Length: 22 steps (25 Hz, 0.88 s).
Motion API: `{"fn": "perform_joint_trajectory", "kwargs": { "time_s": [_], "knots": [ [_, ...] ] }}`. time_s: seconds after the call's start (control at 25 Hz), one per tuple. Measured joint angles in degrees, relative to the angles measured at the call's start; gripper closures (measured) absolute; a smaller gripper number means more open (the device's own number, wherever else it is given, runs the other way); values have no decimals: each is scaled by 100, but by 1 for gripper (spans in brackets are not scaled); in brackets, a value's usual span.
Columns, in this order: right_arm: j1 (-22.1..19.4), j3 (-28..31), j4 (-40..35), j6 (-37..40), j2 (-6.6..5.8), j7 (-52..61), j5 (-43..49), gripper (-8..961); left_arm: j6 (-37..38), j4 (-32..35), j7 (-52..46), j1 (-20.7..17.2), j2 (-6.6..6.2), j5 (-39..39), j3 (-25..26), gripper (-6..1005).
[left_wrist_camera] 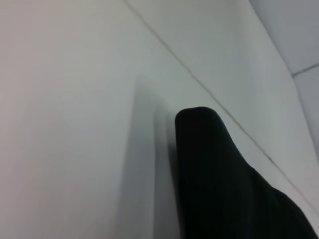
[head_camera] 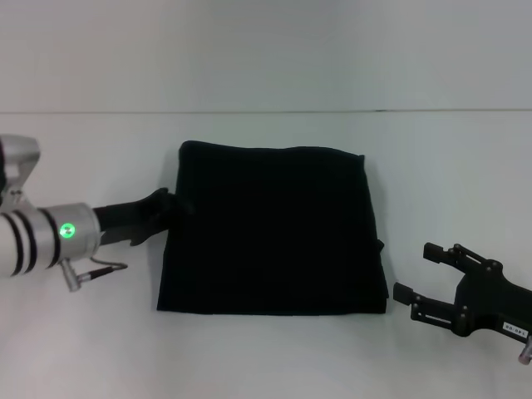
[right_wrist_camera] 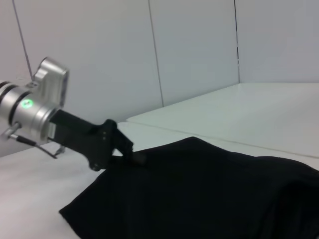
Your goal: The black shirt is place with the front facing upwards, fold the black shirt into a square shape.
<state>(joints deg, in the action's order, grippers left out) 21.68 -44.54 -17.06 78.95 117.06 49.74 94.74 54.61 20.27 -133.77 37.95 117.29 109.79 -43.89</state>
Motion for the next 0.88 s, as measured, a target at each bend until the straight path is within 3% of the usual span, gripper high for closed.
{"fn": "perform_joint_trajectory", "kwargs": {
  "time_s": [0.2, 0.44, 0.52, 0.64, 0.76, 0.88],
  "knots": [
    [15, 14, -36, -32, 16, 0, 0, 26, 231, -3, 165, -183, 69, -41, 399, 895],
    [22, 23, -43, -39, 23, 0, 0, 26, 510, 6, 556, -198, 72, -62, 452, 889],
    [24, 25, -44, -40, 26, 0, 1, 26, 690, 14, 808, -200, 47, -59, 452, 887],
    [35, 38, -49, -39, 29, 0, -1, 26, 1000, 73, 1056, -282, -97, -51, 453, 884],
    [68, 113, -53, -38, 28, -4, -3, 26, 1441, 298, 1404, -461, -240, -73, 579, 676],
    [123, 215, -53, -2, 32, -78, -5, 26, 2188, 755, 2219, -715, -282, -77, 1008, 563]
  ]
}}
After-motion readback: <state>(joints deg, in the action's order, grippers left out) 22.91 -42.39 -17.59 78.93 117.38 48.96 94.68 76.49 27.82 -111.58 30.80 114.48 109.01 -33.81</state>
